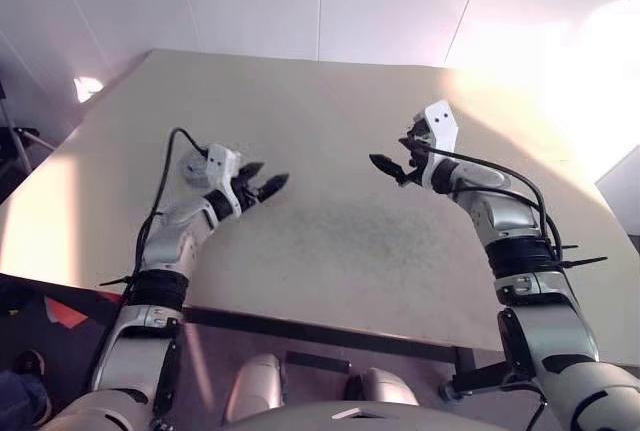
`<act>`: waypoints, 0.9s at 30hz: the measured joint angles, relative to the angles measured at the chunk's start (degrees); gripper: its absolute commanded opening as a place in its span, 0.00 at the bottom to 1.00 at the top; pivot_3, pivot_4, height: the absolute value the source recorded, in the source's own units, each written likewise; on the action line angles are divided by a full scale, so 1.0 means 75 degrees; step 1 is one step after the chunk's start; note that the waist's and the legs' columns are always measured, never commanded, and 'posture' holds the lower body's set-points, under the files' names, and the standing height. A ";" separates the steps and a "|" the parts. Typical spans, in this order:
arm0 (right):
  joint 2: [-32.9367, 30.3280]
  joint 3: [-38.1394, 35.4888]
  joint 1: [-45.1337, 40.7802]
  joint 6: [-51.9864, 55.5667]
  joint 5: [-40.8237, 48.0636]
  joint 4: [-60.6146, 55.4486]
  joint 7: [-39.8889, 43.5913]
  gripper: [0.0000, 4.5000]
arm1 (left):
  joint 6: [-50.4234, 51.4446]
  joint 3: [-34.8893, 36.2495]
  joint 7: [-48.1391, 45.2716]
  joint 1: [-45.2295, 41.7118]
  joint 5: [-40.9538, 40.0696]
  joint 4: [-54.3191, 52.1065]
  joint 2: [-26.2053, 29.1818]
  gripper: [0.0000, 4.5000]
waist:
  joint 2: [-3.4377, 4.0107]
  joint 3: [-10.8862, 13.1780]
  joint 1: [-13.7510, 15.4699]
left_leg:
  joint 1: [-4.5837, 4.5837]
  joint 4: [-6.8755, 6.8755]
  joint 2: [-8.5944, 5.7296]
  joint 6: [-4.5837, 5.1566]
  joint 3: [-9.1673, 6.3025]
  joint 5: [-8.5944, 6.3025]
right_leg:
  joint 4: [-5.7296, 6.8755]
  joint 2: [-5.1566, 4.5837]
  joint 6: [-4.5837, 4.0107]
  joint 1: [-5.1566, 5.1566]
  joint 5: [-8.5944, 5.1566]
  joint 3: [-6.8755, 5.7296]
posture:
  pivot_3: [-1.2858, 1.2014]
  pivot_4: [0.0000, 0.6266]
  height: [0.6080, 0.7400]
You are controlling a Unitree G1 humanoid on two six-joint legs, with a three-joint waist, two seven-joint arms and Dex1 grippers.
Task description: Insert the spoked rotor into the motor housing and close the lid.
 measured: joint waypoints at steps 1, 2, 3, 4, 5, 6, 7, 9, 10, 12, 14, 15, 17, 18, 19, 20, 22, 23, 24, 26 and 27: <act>0.0000 0.0001 0.0018 -0.0035 -0.0022 0.0031 0.0062 1.00 | -0.0053 -0.0072 -0.0026 0.0046 0.0082 0.0021 -0.0024 0.91 | 0.0001 0.0001 -0.0004 | -0.0009 0.0003 0.0001 0.0014 0.0000 0.0006 | 0.0007 0.0000 -0.0004 -0.0011 -0.0002 0.0000 | 0.52 0.00 1.00; 0.0000 0.0001 0.0019 -0.0105 -0.0068 0.0052 0.0138 1.00 | -0.0113 -0.0139 -0.0039 0.0050 0.0187 0.0043 -0.0026 0.91 | 0.0001 0.0001 -0.0004 | -0.0014 0.0005 0.0002 0.0023 0.0000 0.0010 | 0.0013 0.0000 -0.0007 -0.0018 -0.0003 -0.0002 | 0.52 0.00 1.00; 0.0002 0.0001 0.0019 -0.0175 -0.0115 0.0056 0.0187 1.00 | -0.0192 -0.0149 -0.0036 0.0039 0.0258 0.0050 -0.0028 0.91 | 0.0001 0.0000 -0.0004 | -0.0012 0.0006 0.0002 0.0027 0.0000 0.0011 | 0.0015 0.0000 -0.0009 -0.0016 -0.0005 -0.0003 | 0.52 0.00 1.00; 0.0003 0.0001 0.0019 -0.0234 -0.0146 0.0063 0.0204 1.00 | -0.0273 -0.0147 -0.0027 0.0012 0.0310 0.0064 -0.0025 0.91 | 0.0002 0.0000 -0.0001 | -0.0007 0.0006 0.0003 0.0033 0.0000 0.0009 | 0.0015 0.0000 -0.0011 -0.0010 -0.0006 -0.0003 | 0.52 0.00 1.00; 0.0011 0.0001 0.0019 -0.0314 -0.0211 0.0100 0.0201 1.00 | -0.0374 -0.0140 0.0024 -0.0044 0.0356 0.0130 -0.0028 0.91 | 0.0003 -0.0001 0.0004 | -0.0003 0.0009 0.0003 0.0037 0.0000 0.0007 | 0.0015 0.0000 -0.0011 -0.0004 -0.0006 -0.0003 | 0.52 0.00 1.00; 0.0033 0.0004 0.0019 -0.0373 -0.0273 0.0142 0.0192 1.00 | -0.0433 -0.0113 0.0116 -0.0105 0.0403 0.0230 -0.0032 0.91 | 0.0004 -0.0001 0.0007 | -0.0001 0.0017 0.0003 0.0039 0.0000 0.0001 | 0.0015 0.0000 -0.0012 0.0000 -0.0006 -0.0003 | 0.52 0.00 1.00; 0.0048 0.0008 0.0019 -0.0406 -0.0297 0.0169 0.0185 1.00 | -0.0445 -0.0093 0.0166 -0.0135 0.0440 0.0293 -0.0031 0.91 | 0.0005 -0.0002 0.0005 | -0.0001 0.0024 0.0003 0.0040 0.0000 -0.0003 | 0.0015 0.0000 -0.0012 0.0001 -0.0006 -0.0003 | 0.52 0.00 1.00; 0.0098 0.0008 0.0018 -0.0497 -0.0412 0.0287 0.0113 1.00 | -0.0502 -0.0011 0.0270 -0.0210 0.0493 0.0533 -0.0030 0.91 | 0.0005 -0.0002 0.0002 | -0.0002 0.0038 0.0004 0.0042 0.0000 -0.0012 | 0.0016 0.0000 -0.0012 0.0007 -0.0006 -0.0003 | 0.52 0.00 1.00; 0.0113 0.0008 0.0018 -0.0526 -0.0444 0.0342 0.0099 1.00 | -0.0514 0.0058 0.0272 -0.0210 0.0500 0.0589 -0.0025 0.91 | 0.0005 -0.0001 0.0001 | -0.0006 0.0045 0.0004 0.0045 0.0000 -0.0015 | 0.0016 -0.0001 -0.0012 0.0008 -0.0006 -0.0003 | 0.52 0.00 1.00; 0.0119 0.0007 0.0018 -0.0562 -0.0472 0.0401 0.0114 1.00 | -0.0520 0.0071 0.0263 -0.0210 0.0517 0.0598 -0.0020 0.91 | 0.0006 -0.0001 0.0008 | -0.0008 0.0055 0.0004 0.0056 0.0000 -0.0021 | 0.0017 -0.0002 -0.0012 0.0010 -0.0005 -0.0003 | 0.52 0.00 1.00; 0.0130 0.0007 0.0018 -0.0610 -0.0492 0.0413 0.0135 1.00 | -0.0540 0.0068 0.0264 -0.0211 0.0572 0.0598 -0.0022 0.91 | 0.0006 -0.0001 0.0011 | -0.0011 0.0063 0.0006 0.0064 0.0000 -0.0026 | 0.0018 -0.0002 -0.0012 0.0010 -0.0006 -0.0003 | 0.52 0.00 1.00; 0.0130 0.0007 0.0016 -0.0624 -0.0507 0.0420 0.0135 1.00 | -0.0566 0.0068 0.0273 -0.0214 0.0610 0.0603 -0.0021 0.91 | 0.0006 -0.0001 0.0012 | -0.0011 0.0066 0.0006 0.0068 0.0000 -0.0028 | 0.0018 -0.0002 -0.0012 0.0011 -0.0005 -0.0003 | 0.52 0.00 1.00; 0.0131 0.0007 -0.0007 -0.0646 -0.0545 0.0487 0.0128 1.00 | -0.0598 0.0069 0.0309 -0.0271 0.0671 0.0682 -0.0020 0.91 | 0.0006 -0.0001 0.0015 | -0.0011 0.0072 0.0007 0.0074 0.0000 -0.0032 | 0.0021 -0.0002 -0.0012 0.0012 -0.0005 -0.0003 | 0.52 0.00 1.00; 0.0136 0.0007 -0.0013 -0.0672 -0.0561 0.0526 0.0127 1.00 | -0.0598 0.0071 0.0336 -0.0312 0.0703 0.0723 -0.0015 0.91 | 0.0006 -0.0001 0.0016 | -0.0012 0.0075 0.0008 0.0074 0.0000 -0.0032 | 0.0023 -0.0002 -0.0012 0.0011 -0.0005 -0.0003 | 0.52 0.00 1.00; 0.0145 0.0005 -0.0014 -0.0707 -0.0564 0.0563 0.0121 1.00 | -0.0598 0.0076 0.0347 -0.0349 0.0726 0.0738 -0.0009 0.91 | 0.0006 -0.0001 0.0017 | -0.0012 0.0077 0.0008 0.0074 0.0000 -0.0032 | 0.0024 -0.0002 -0.0012 0.0012 -0.0005 -0.0003 | 0.52 0.00 1.00; 0.0174 -0.0001 -0.0018 -0.0755 -0.0564 0.0596 0.0097 1.00 | -0.0600 0.0084 0.0345 -0.0380 0.0740 0.0743 -0.0002 0.91 | 0.0006 -0.0001 0.0020 | -0.0012 0.0078 0.0009 0.0074 0.0000 -0.0032 | 0.0025 -0.0002 -0.0012 0.0012 -0.0005 -0.0003 | 0.52 0.00 1.00; 0.0244 -0.0012 -0.0052 -0.0812 -0.0565 0.0668 0.0023 1.00 | -0.0612 0.0092 0.0336 -0.0422 0.0756 0.0753 -0.0002 0.91 | 0.0006 -0.0001 0.0021 | -0.0012 0.0080 0.0010 0.0073 0.0000 -0.0032 | 0.0027 -0.0002 -0.0012 0.0011 -0.0005 -0.0003 | 0.52 0.00 1.00; 0.0282 -0.0013 -0.0066 -0.0833 -0.0565 0.0698 -0.0017 1.00 | -0.0614 0.0091 0.0331 -0.0455 0.0768 0.0763 -0.0004 0.91 | 0.0006 -0.0001 0.0019 | -0.0012 0.0081 0.0011 0.0073 0.0000 -0.0032 | 0.0028 -0.0002 -0.0012 0.0011 -0.0005 -0.0003 | 0.52 0.00 1.00; 0.0322 -0.0013 -0.0066 -0.0844 -0.0566 0.0700 -0.0041 1.00 | -0.0625 0.0093 0.0329 -0.0495 0.0781 0.0782 -0.0002 0.91 | 0.0006 -0.0001 0.0019 | -0.0012 0.0082 0.0011 0.0073 0.0000 -0.0032 | 0.0029 -0.0002 -0.0012 0.0010 -0.0005 -0.0003 | 0.52 0.00 1.00; 0.0381 -0.0007 -0.0065 -0.0849 -0.0568 0.0699 -0.0031 1.00 | -0.0670 0.0101 0.0330 -0.0556 0.0798 0.0805 -0.0003 0.91 | 0.0006 -0.0001 0.0021 | -0.0013 0.0082 0.0012 0.0074 0.0000 -0.0032 | 0.0030 -0.0002 -0.0012 0.0010 -0.0005 -0.0003 | 0.52 0.00 1.00; 0.0395 -0.0005 -0.0064 -0.0849 -0.0568 0.0697 -0.0016 1.00 | -0.0678 0.0101 0.0327 -0.0570 0.0801 0.0804 -0.0004 0.91 | 0.0006 -0.0001 0.0022 | -0.0015 0.0084 0.0012 0.0074 0.0001 -0.0032 | 0.0030 -0.0002 -0.0012 0.0010 -0.0005 -0.0003 | 0.52 0.00 1.00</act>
